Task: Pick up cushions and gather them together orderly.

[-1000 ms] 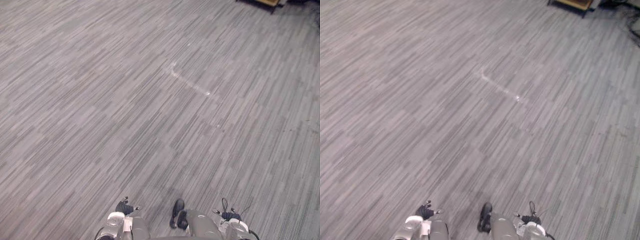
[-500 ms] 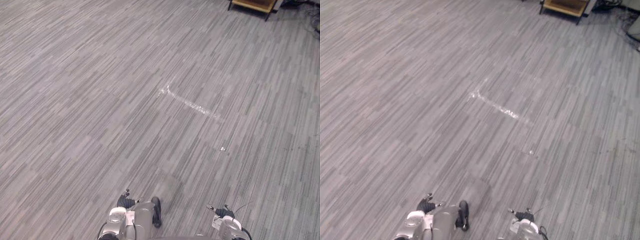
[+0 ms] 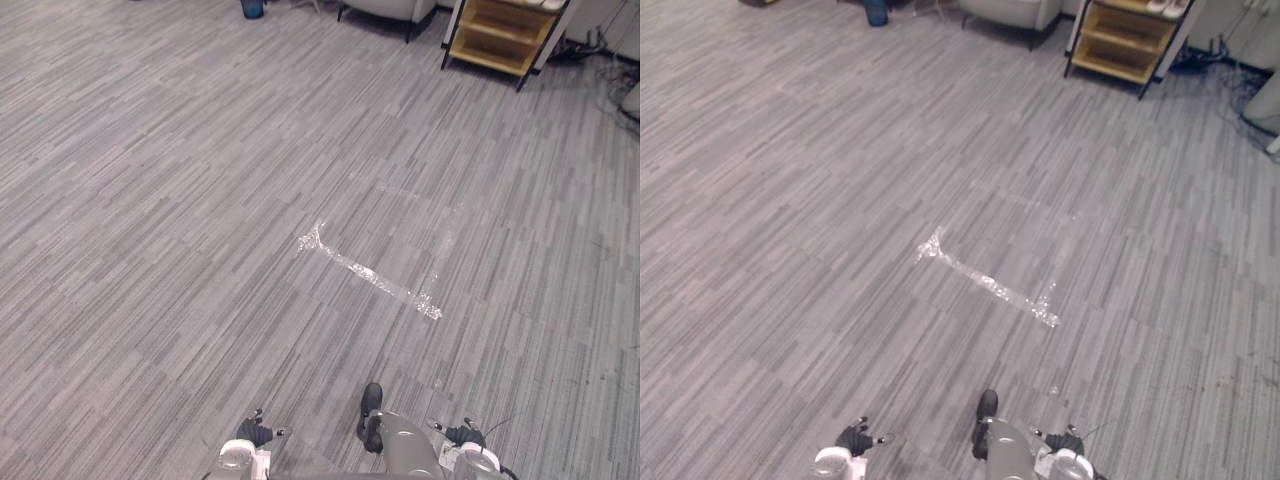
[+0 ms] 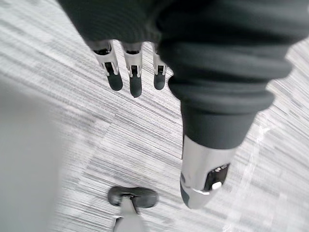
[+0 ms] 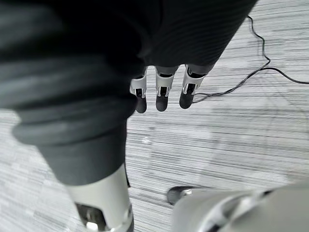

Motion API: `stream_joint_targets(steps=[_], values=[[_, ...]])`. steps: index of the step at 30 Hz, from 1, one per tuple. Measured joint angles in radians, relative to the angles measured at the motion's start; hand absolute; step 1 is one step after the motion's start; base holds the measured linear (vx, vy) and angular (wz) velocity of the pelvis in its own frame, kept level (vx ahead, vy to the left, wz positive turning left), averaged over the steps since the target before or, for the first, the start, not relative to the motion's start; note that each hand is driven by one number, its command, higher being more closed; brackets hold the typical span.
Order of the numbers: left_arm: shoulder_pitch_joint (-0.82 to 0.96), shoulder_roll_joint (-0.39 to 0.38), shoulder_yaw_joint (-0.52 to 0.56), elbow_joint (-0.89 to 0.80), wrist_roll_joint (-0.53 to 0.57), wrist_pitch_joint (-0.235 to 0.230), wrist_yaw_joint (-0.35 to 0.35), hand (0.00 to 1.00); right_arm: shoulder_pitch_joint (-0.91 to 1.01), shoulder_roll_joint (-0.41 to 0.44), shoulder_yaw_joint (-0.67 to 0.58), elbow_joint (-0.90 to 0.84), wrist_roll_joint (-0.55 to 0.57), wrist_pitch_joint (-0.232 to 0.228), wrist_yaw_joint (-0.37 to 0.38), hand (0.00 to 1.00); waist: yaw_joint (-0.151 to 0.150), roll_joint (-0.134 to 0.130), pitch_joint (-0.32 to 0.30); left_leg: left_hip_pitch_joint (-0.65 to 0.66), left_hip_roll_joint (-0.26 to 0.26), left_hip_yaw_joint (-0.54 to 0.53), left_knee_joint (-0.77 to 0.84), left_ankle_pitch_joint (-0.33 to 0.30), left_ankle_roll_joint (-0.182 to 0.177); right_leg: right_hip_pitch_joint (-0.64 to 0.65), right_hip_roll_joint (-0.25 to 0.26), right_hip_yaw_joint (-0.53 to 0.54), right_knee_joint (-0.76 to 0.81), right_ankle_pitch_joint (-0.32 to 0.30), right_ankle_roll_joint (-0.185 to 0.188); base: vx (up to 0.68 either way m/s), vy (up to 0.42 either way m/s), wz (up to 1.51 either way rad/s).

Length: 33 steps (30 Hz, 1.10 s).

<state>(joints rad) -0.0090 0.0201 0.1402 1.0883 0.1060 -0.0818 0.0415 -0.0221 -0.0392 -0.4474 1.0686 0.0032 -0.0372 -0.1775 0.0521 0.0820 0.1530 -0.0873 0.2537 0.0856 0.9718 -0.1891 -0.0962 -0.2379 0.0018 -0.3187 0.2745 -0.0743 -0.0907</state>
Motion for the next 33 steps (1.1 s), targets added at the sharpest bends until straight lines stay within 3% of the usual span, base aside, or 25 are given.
stream_joint_targets(steps=[2,3,5,7,8,9,10,11,12,13,16,17,18,19,20,21,22,24,25,26,27,30,31,32,33], values=[[-0.008,0.013,-0.014,-0.039,0.008,-0.002,-0.002,0.00,-0.002,0.025,0.028,-0.016,0.014,-0.001,0.000,0.00,0.012,-0.032,0.019,-0.106,0.006,0.043,0.079,-0.066,0.038,0.125,-0.002,0.008,-0.012,-0.078,-0.002,0.56,-0.135,-0.10],[-0.007,0.015,-0.035,-0.058,0.009,-0.004,-0.003,0.00,0.004,0.037,0.025,-0.032,0.040,-0.005,-0.002,0.00,0.014,-0.044,0.015,-0.173,0.003,0.086,0.017,-0.093,0.053,0.173,-0.002,0.016,-0.036,-0.085,0.011,0.48,-0.110,-0.16],[-0.012,0.013,-0.048,-0.065,0.008,-0.014,-0.004,0.00,-0.022,0.037,0.024,-0.033,0.048,-0.010,-0.007,0.00,0.027,-0.036,0.012,-0.249,-0.023,0.138,-0.173,-0.110,0.065,0.235,-0.003,0.044,-0.086,-0.097,0.029,0.46,0.001,-0.36],[-0.017,0.005,-0.052,-0.065,0.008,-0.020,-0.003,0.00,-0.027,0.033,0.017,-0.028,0.058,-0.013,-0.016,0.00,0.034,-0.036,0.013,-0.259,-0.104,0.131,-0.500,-0.046,0.023,0.299,-0.024,0.063,-0.141,-0.109,0.063,0.63,0.118,-0.29],[-0.013,0.005,-0.062,-0.063,0.008,-0.021,-0.003,0.00,-0.018,0.024,0.018,-0.018,0.058,-0.013,-0.019,0.00,0.051,-0.035,0.008,-0.235,-0.153,0.088,-0.669,0.106,0.011,0.331,-0.035,0.084,-0.176,-0.122,0.090,0.63,0.167,-0.42],[-0.012,0.004,-0.062,-0.056,-0.004,-0.022,-0.003,0.00,-0.021,0.026,0.021,0.003,0.056,-0.012,-0.019,0.00,0.067,-0.044,-0.004,-0.207,-0.188,0.089,-0.700,0.157,0.068,0.358,-0.048,0.126,-0.201,-0.131,0.114,0.57,0.139,-0.34],[-0.016,0.010,-0.062,-0.054,-0.005,-0.021,-0.004,0.00,-0.027,0.031,0.020,0.012,0.056,-0.011,-0.018,0.00,0.065,-0.057,-0.010,-0.212,-0.201,0.095,-0.686,0.139,0.078,0.367,-0.067,0.129,-0.215,-0.129,0.119,0.61,0.140,-0.22],[-0.024,0.019,-0.057,-0.054,-0.011,-0.020,-0.007,0.00,-0.028,0.033,0.017,0.016,0.054,-0.009,-0.017,0.00,0.058,-0.068,-0.007,-0.232,-0.203,0.108,-0.618,0.103,0.122,0.371,-0.084,0.146,-0.212,-0.122,0.133,0.50,0.113,-0.04],[-0.024,0.019,-0.046,-0.054,-0.012,-0.020,-0.006,0.00,-0.028,0.032,0.016,0.016,0.052,-0.009,-0.017,0.00,0.064,-0.070,-0.007,-0.231,-0.199,0.124,-0.585,0.078,0.128,0.374,-0.091,0.166,-0.193,-0.121,0.135,0.56,0.146,-0.36],[-0.019,0.021,-0.041,-0.052,-0.015,-0.020,-0.005,0.00,-0.029,0.030,0.014,0.016,0.037,-0.008,-0.015,0.00,0.074,-0.070,-0.009,-0.202,-0.193,0.151,-0.565,0.049,0.136,0.353,-0.096,0.197,-0.107,-0.120,0.146,0.49,0.131,-0.65],[-0.012,0.027,-0.064,-0.024,-0.019,-0.016,-0.008,0.00,-0.024,0.030,0.019,0.014,0.035,-0.013,-0.002,0.00,0.061,-0.067,-0.011,-0.041,-0.193,0.177,-0.634,-0.028,0.140,0.160,-0.154,0.210,0.413,-0.080,0.306,0.45,0.098,-0.60],[-0.012,0.041,-0.082,-0.008,-0.020,-0.014,-0.008,0.00,-0.020,0.032,0.021,0.015,0.034,-0.010,0.004,0.00,0.052,-0.075,-0.009,0.027,-0.204,0.185,-0.662,-0.060,0.135,0.092,-0.202,0.160,0.583,-0.101,0.272,0.46,0.054,-0.28],[-0.012,0.047,-0.089,-0.002,-0.020,-0.013,-0.008,0.00,-0.019,0.032,0.021,0.015,0.034,-0.009,0.007,0.00,0.051,-0.079,-0.008,0.060,-0.212,0.192,-0.678,-0.061,0.137,0.068,-0.224,0.130,0.626,-0.120,0.240,0.54,0.014,-0.29],[-0.017,0.047,-0.091,0.005,-0.020,-0.011,-0.008,0.00,-0.006,0.021,0.022,0.015,0.034,-0.005,0.009,0.00,0.041,-0.071,-0.004,0.159,-0.209,0.203,-0.745,-0.061,0.137,0.033,-0.248,0.038,0.627,-0.167,0.161,0.40,-0.014,-0.27],[-0.014,0.048,-0.092,0.007,-0.020,-0.011,-0.008,0.00,-0.003,0.013,0.027,0.015,0.034,-0.005,0.009,0.00,0.036,-0.056,0.000,0.182,-0.203,0.204,-0.761,-0.061,0.137,0.018,-0.246,0.007,0.600,-0.179,0.142,0.56,-0.072,-0.22],[-0.014,0.055,-0.097,0.015,-0.020,-0.010,-0.007,0.00,-0.016,-0.002,0.044,0.015,0.034,-0.004,0.010,0.00,0.019,-0.046,-0.002,0.221,-0.181,0.204,-0.787,-0.061,0.137,-0.028,-0.220,-0.064,0.434,-0.190,0.129,0.31,-0.063,-0.01],[-0.017,0.057,-0.099,0.015,-0.020,-0.010,-0.007,0.00,-0.018,-0.004,0.049,0.015,0.034,-0.003,0.009,0.00,0.014,-0.045,-0.001,0.227,-0.176,0.204,-0.791,-0.061,0.137,-0.043,-0.211,-0.069,0.382,-0.182,0.128,0.39,-0.120,0.15],[-0.018,0.064,-0.111,0.016,-0.020,-0.010,-0.007,0.00,-0.016,-0.010,0.059,0.017,0.034,-0.002,0.009,0.00,-0.004,-0.048,-0.001,0.260,-0.164,0.204,-0.830,-0.061,0.136,-0.085,-0.174,-0.068,0.101,-0.070,0.140,0.34,-0.160,0.23],[-0.013,0.067,-0.119,0.018,-0.019,-0.011,-0.006,0.00,-0.013,-0.009,0.058,0.017,0.036,-0.001,0.009,0.00,-0.008,-0.065,-0.004,0.286,-0.171,0.202,-0.850,-0.064,0.123,-0.082,-0.161,-0.060,-0.039,0.012,0.147,0.42,-0.230,0.24],[-0.007,0.077,-0.120,0.026,-0.019,-0.011,-0.007,0.00,0.000,-0.010,0.059,0.018,0.034,-0.001,0.009,0.00,-0.009,-0.084,-0.004,0.322,-0.181,0.183,-0.858,-0.080,0.077,-0.086,-0.161,-0.029,-0.117,0.099,0.139,0.55,-0.332,0.29],[0.001,0.046,-0.107,0.035,-0.020,-0.011,-0.005,0.00,0.018,-0.045,0.055,0.024,0.034,0.000,0.009,0.00,-0.015,-0.046,-0.020,0.362,-0.141,0.147,-0.853,-0.102,0.036,-0.094,-0.124,-0.015,-0.037,0.175,0.073,0.55,-0.334,0.18],[0.005,0.024,-0.105,0.045,-0.019,-0.015,-0.006,0.00,0.007,-0.063,0.046,0.025,0.033,-0.001,0.009,0.00,-0.012,-0.004,-0.045,0.299,-0.072,0.091,-0.722,-0.092,0.010,-0.110,-0.085,-0.034,0.033,0.072,0.045,0.42,-0.280,0.02],[0.004,0.022,-0.105,0.046,-0.018,-0.014,-0.006,0.00,0.006,-0.061,0.038,0.027,0.033,-0.001,0.009,0.00,-0.012,-0.001,-0.047,0.276,-0.056,0.077,-0.666,-0.083,-0.005,-0.107,-0.073,-0.035,0.040,0.056,0.035,0.54,-0.377,-0.07],[0.003,0.021,-0.106,0.048,-0.017,-0.012,-0.008,0.00,0.003,-0.057,0.030,0.048,0.033,-0.001,0.009,0.00,-0.011,0.006,-0.046,0.199,-0.012,0.036,-0.459,-0.031,-0.053,-0.060,-0.030,-0.035,0.018,0.028,0.021,0.43,-0.263,-0.13],[0.003,0.020,-0.103,0.047,-0.018,-0.013,-0.008,0.00,0.006,-0.057,0.031,0.058,0.034,0.003,0.009,0.00,-0.008,0.005,-0.043,0.131,0.014,0.016,-0.298,0.012,-0.054,-0.016,-0.011,-0.029,-0.016,0.014,0.009,0.51,-0.286,-0.13]])
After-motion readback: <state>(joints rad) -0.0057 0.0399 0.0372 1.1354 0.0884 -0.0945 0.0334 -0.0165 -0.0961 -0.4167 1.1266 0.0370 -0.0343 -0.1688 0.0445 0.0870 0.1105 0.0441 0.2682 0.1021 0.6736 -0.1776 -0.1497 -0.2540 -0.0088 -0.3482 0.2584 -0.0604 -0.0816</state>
